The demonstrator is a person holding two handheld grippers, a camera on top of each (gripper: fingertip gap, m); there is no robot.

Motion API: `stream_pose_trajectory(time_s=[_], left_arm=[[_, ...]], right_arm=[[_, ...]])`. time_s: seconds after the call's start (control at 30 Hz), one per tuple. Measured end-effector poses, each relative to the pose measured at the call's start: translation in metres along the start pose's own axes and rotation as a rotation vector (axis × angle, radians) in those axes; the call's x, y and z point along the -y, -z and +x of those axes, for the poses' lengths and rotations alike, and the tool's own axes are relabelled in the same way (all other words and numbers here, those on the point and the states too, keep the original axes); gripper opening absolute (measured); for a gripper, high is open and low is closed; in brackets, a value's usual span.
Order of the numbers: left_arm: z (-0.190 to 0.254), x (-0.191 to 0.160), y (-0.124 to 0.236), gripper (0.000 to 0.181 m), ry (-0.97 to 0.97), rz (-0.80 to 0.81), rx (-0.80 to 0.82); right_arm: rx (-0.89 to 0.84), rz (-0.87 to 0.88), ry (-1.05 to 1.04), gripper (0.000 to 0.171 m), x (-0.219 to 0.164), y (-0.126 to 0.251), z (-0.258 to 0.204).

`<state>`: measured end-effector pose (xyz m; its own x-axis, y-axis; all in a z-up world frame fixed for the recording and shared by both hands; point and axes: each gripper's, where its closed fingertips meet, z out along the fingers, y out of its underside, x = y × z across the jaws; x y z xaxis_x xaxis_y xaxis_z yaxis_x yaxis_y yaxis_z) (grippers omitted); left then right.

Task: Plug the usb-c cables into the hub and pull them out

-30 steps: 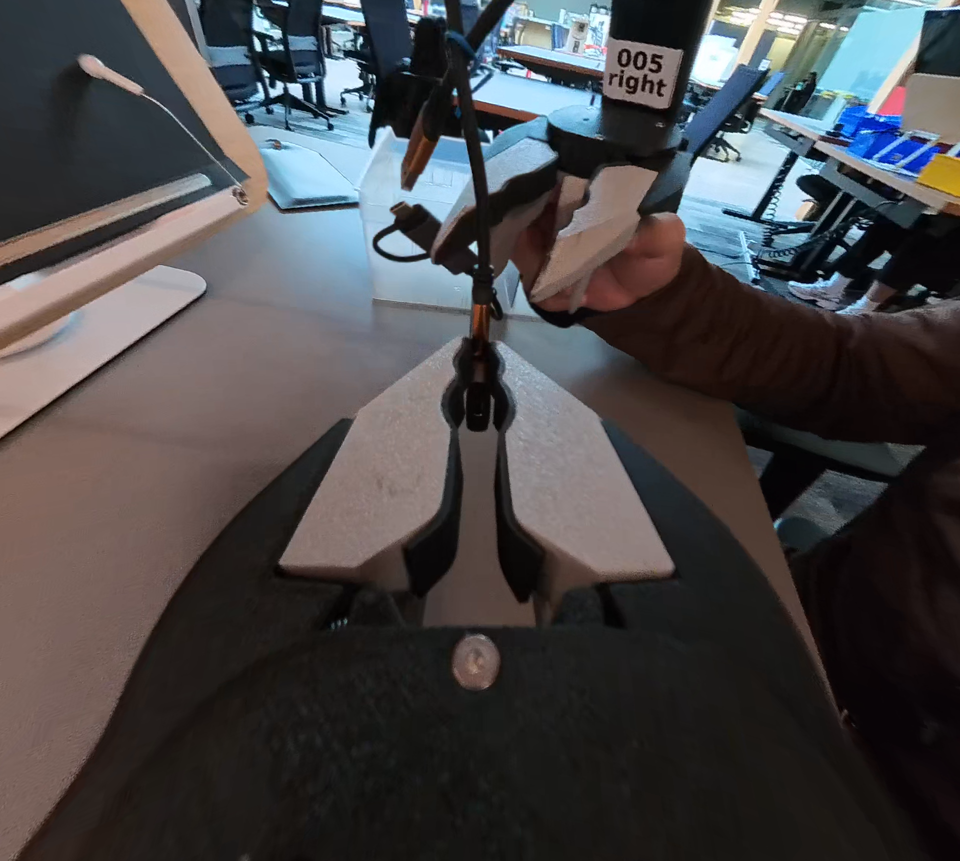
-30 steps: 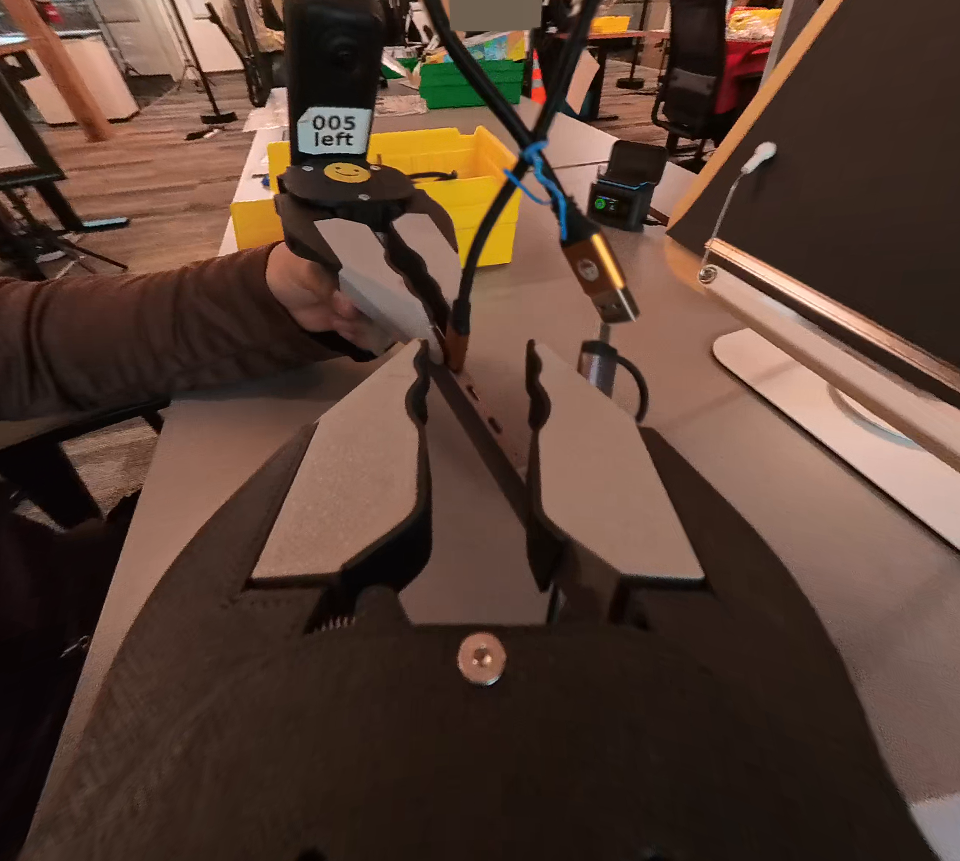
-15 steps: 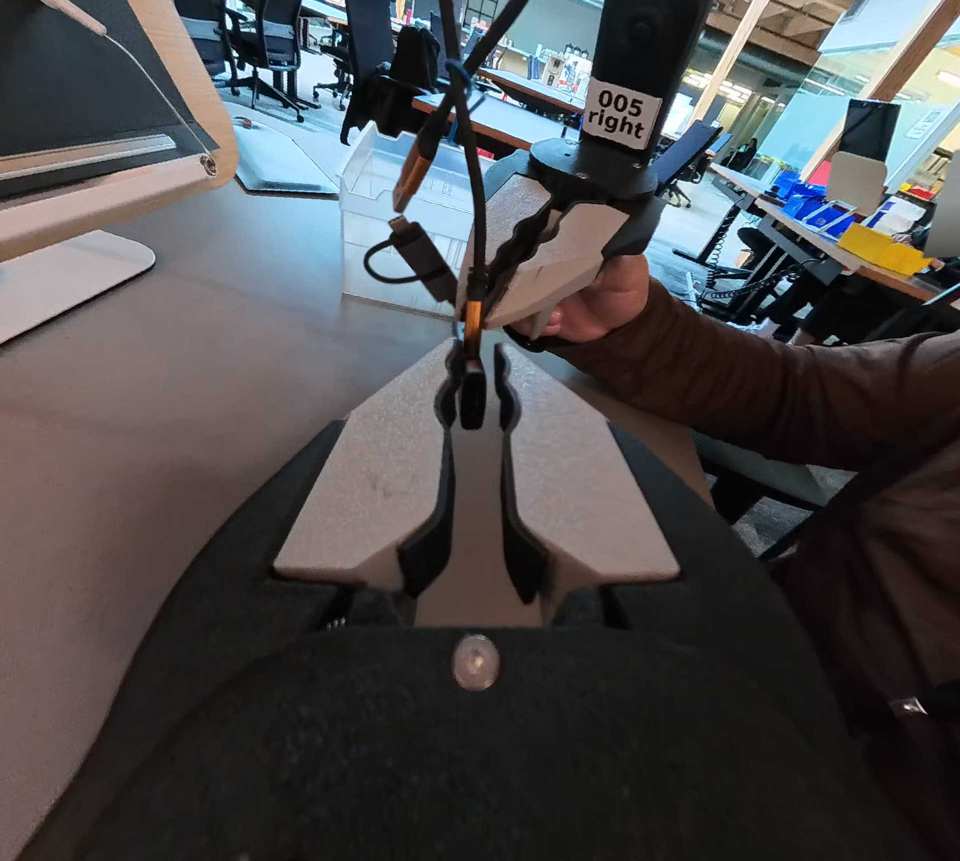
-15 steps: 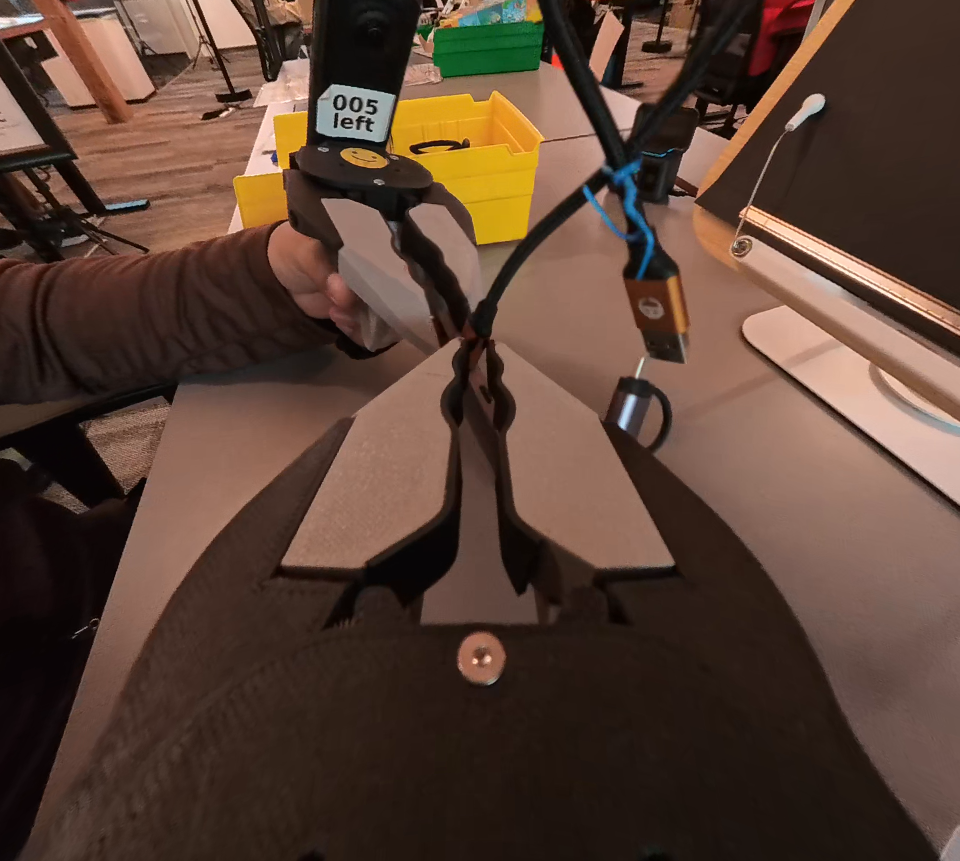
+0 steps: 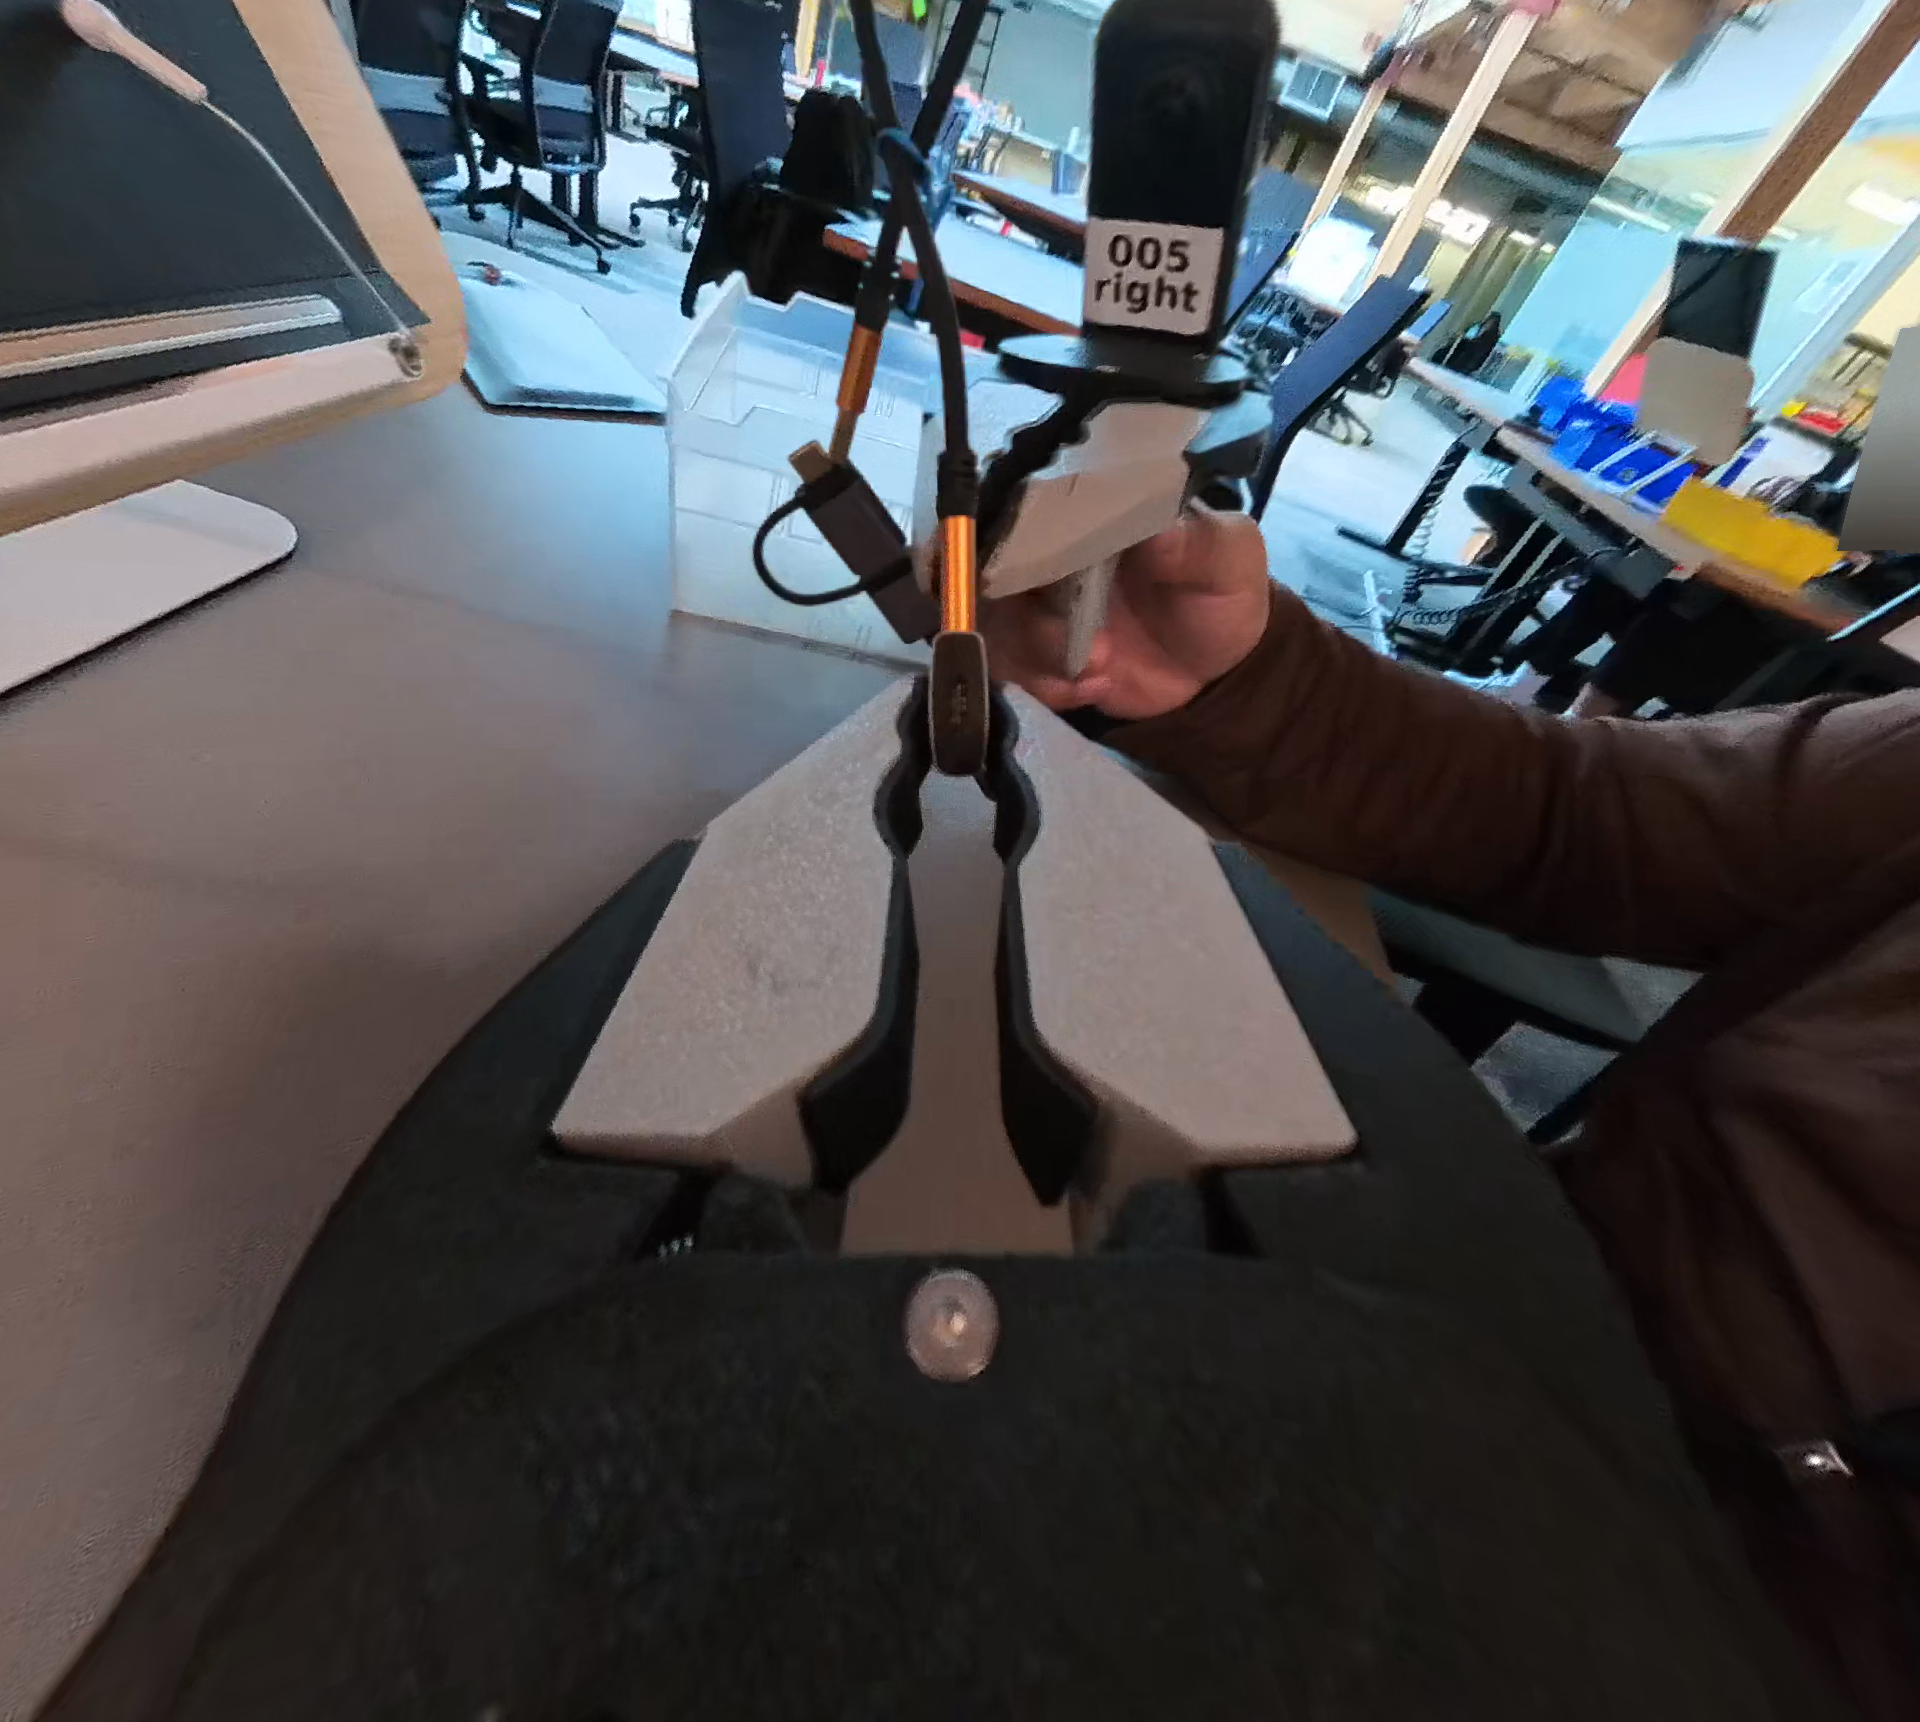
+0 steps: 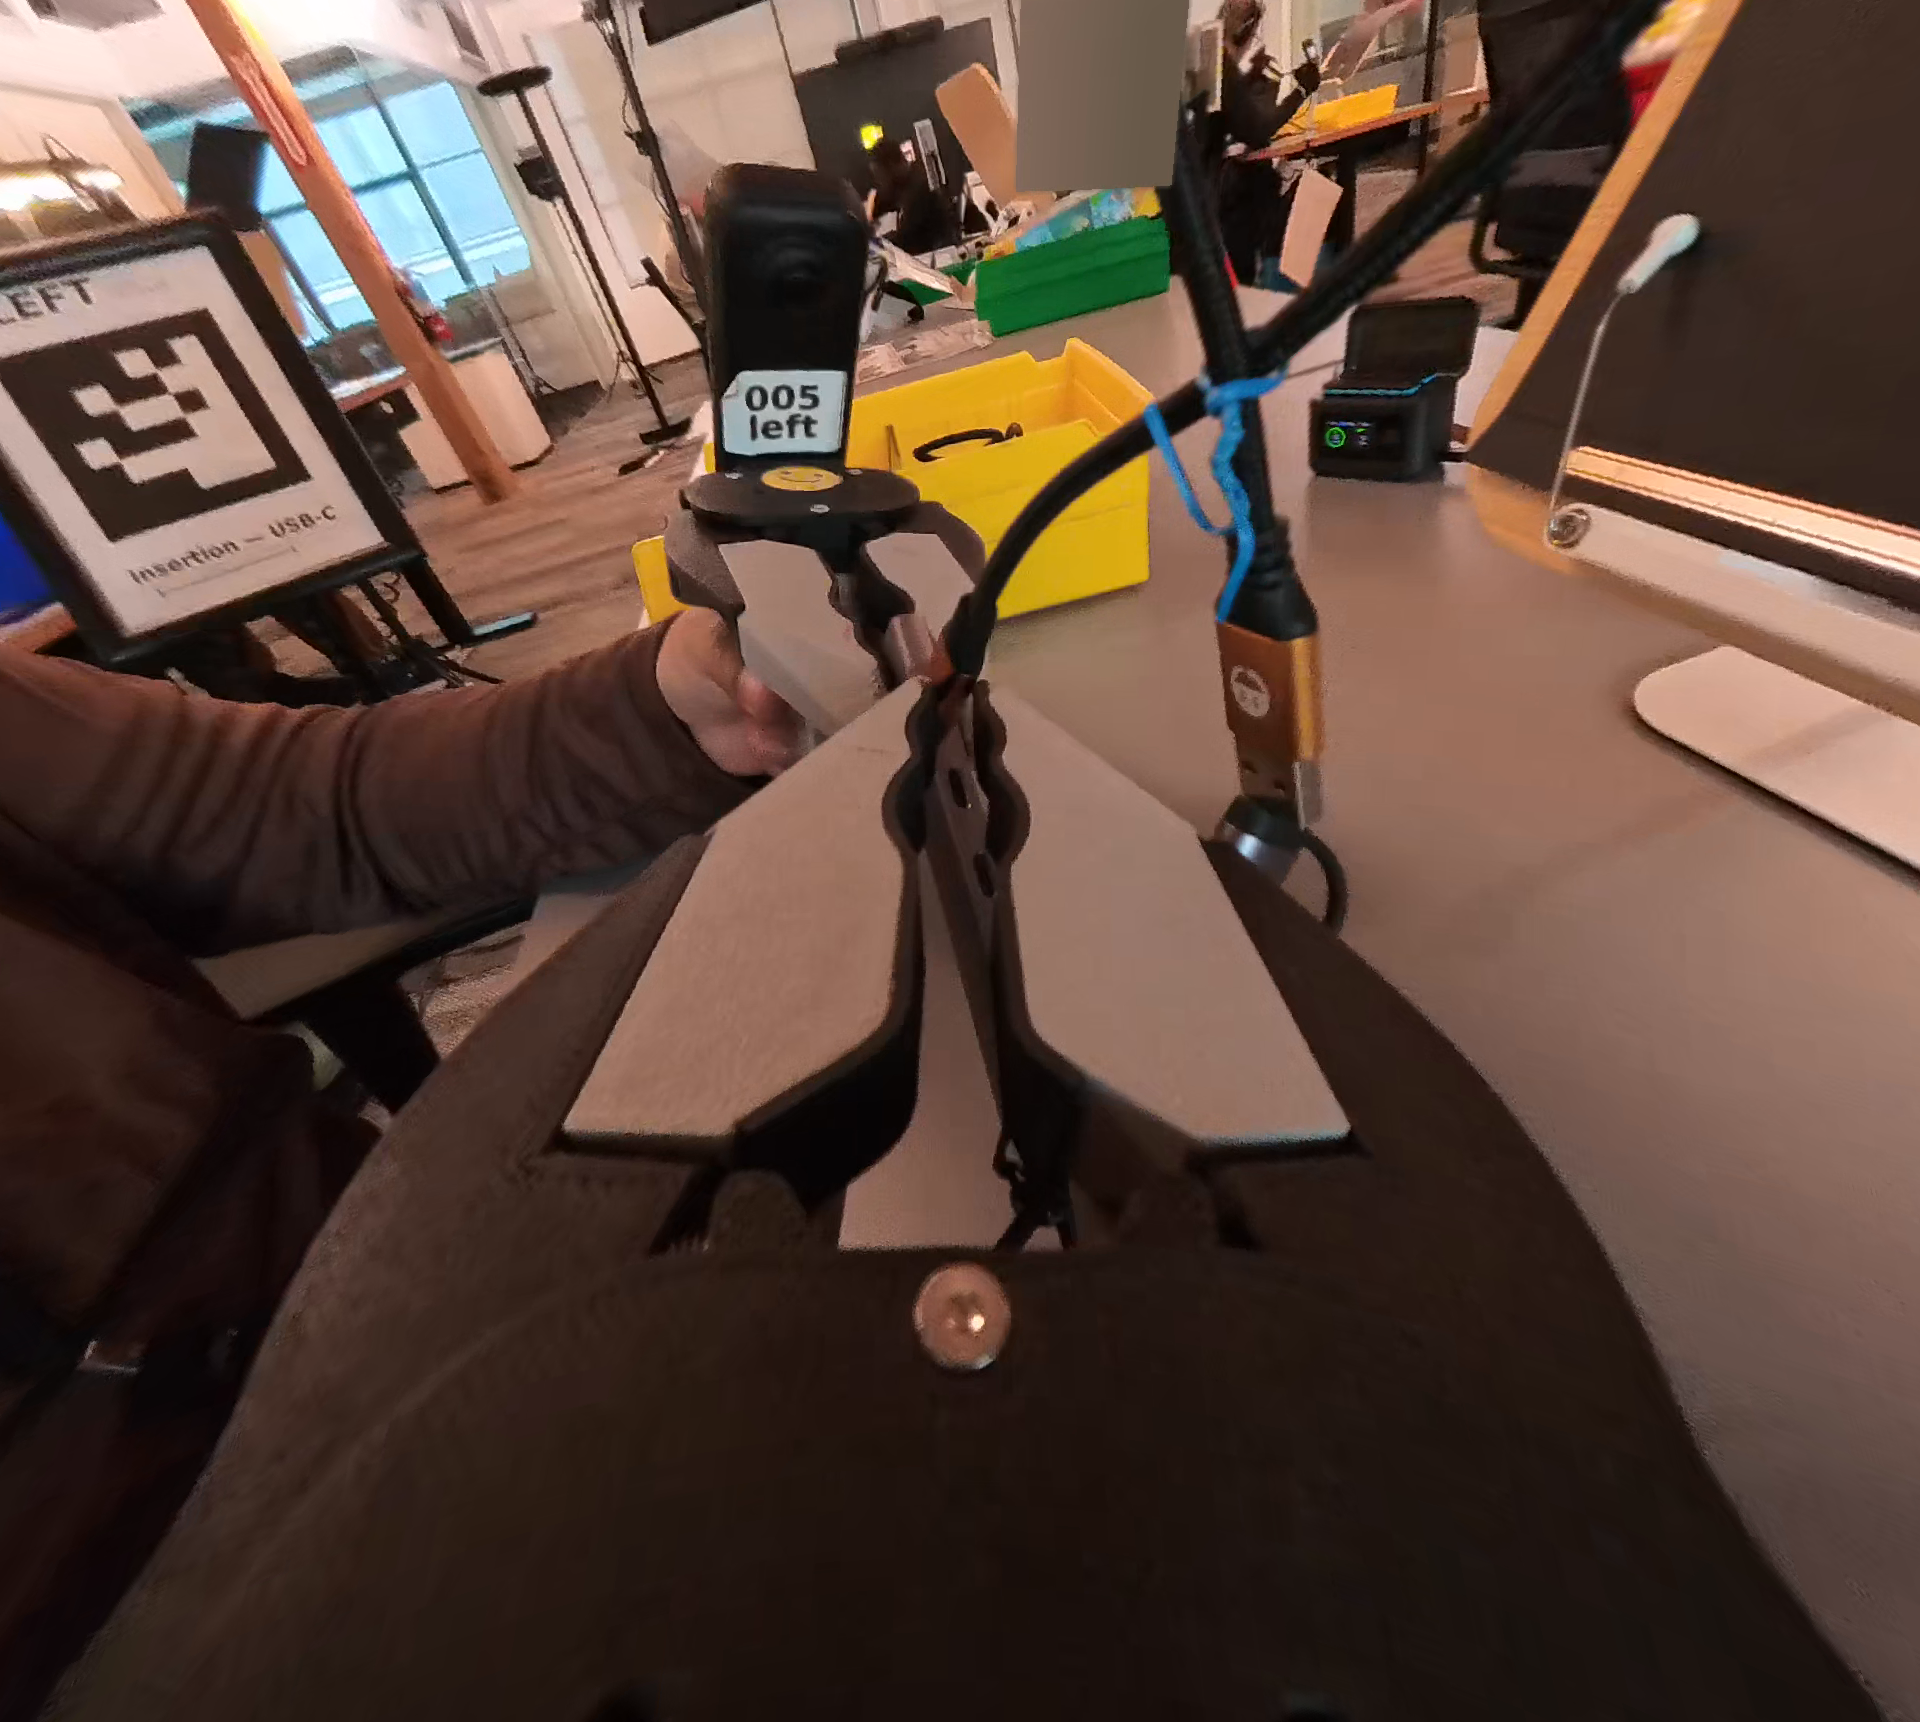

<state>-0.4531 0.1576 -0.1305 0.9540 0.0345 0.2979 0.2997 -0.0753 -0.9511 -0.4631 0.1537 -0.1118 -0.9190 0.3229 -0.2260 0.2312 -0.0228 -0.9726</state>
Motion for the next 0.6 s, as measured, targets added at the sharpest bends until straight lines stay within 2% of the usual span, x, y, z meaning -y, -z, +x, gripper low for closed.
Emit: stream_pose_trajectory(time_s=[0.27,0.5,0.6], left_arm=[[-0.004,0.001,-0.002,0.007,-0.025,0.007,0.046],[-0.001,0.001,-0.002,0.007,0.044,0.031,-0.007],[-0.002,-0.003,-0.003,0.007,0.047,0.014,-0.009]], right_arm=[[-0.024,-0.074,0.010,0.011,-0.012,-0.001,0.006],[-0.020,-0.033,0.027,0.005,-0.007,-0.005,0.001],[-0.027,-0.066,0.029,0.004,-0.011,-0.005,0.001]])
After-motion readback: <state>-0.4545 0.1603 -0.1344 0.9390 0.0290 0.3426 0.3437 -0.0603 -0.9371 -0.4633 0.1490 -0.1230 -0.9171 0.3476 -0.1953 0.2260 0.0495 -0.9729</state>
